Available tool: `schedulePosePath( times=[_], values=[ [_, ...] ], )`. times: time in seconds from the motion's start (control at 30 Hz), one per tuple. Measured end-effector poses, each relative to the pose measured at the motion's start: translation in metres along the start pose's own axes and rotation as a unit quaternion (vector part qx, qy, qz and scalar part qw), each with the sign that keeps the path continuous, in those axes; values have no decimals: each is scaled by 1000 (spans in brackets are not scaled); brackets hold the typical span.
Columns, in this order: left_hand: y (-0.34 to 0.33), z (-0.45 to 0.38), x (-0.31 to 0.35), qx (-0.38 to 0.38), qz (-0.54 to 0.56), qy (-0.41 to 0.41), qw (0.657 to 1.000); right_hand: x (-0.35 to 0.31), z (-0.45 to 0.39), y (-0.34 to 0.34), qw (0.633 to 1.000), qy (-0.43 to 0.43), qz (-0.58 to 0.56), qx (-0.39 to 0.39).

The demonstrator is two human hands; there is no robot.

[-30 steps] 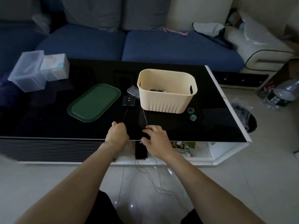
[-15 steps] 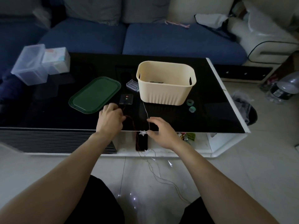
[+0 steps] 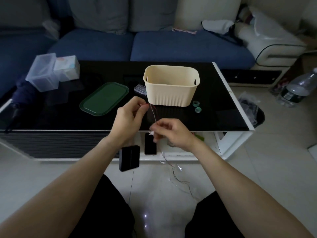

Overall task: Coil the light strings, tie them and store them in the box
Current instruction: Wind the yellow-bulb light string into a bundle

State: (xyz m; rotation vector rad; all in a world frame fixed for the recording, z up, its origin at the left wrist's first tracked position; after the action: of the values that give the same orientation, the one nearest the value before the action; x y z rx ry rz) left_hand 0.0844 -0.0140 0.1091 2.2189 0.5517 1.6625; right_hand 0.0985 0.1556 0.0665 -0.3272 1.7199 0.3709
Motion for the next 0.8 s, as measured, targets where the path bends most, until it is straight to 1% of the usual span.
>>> schedulePosePath(
  times=[0.07, 0.1, 0.13, 0.2, 0.23, 0.27, 0.33, 0.4, 0.43, 0.5, 0.57, 0.63, 0.73, 0.8],
  values=[
    [-6, 3, 6, -62, -9, 26, 998, -14, 9, 6, 997, -12, -65, 31],
    [-9, 4, 6, -108, -33, 42, 993, -20, 12, 14, 994, -13, -89, 60],
    [-14, 8, 6, -165, -63, 61, 982, -26, 17, 22, 990, -11, -104, 96],
    [-26, 17, 1, -277, -93, 110, 950, -30, 22, 39, 984, -9, -99, 149],
    [-32, 23, -2, -314, -92, 129, 936, -31, 25, 46, 983, -8, -85, 164],
    [-38, 27, -6, -335, -80, 147, 927, -30, 28, 51, 981, -9, -76, 176],
    [-46, 31, -14, -349, -10, 186, 919, -27, 33, 60, 977, -12, -73, 200],
    [-48, 30, -19, -346, 67, 223, 909, -24, 36, 68, 970, -20, -80, 227],
    [-48, 27, -20, -344, 81, 230, 907, -23, 38, 74, 967, -20, -81, 240],
    [-50, 23, -20, -350, 57, 232, 906, -21, 39, 83, 961, -17, -81, 264],
    [-58, 20, -21, -371, 32, 242, 896, -16, 38, 89, 954, -21, -80, 290],
    [-67, 14, -20, -387, 40, 262, 883, -9, 37, 94, 944, -33, -86, 317],
    [-77, 2, -18, -391, 100, 306, 863, 8, 34, 102, 934, -70, -81, 342],
    [-81, -1, -20, -389, 185, 345, 834, 22, 37, 103, 935, -117, -39, 332]
  ],
)
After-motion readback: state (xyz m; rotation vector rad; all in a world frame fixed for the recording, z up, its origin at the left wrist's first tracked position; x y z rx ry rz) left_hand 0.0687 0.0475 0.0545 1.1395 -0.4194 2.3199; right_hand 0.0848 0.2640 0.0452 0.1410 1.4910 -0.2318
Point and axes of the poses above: each hand's wrist, its own z-axis away from the middle knuckle, its own y-axis out of the back of the hand, x = y × z, the point moved 3 cm from there along -z, towards the middle knuckle, and after that the axes turned 11 degrees about y, right-handed, at the moved point
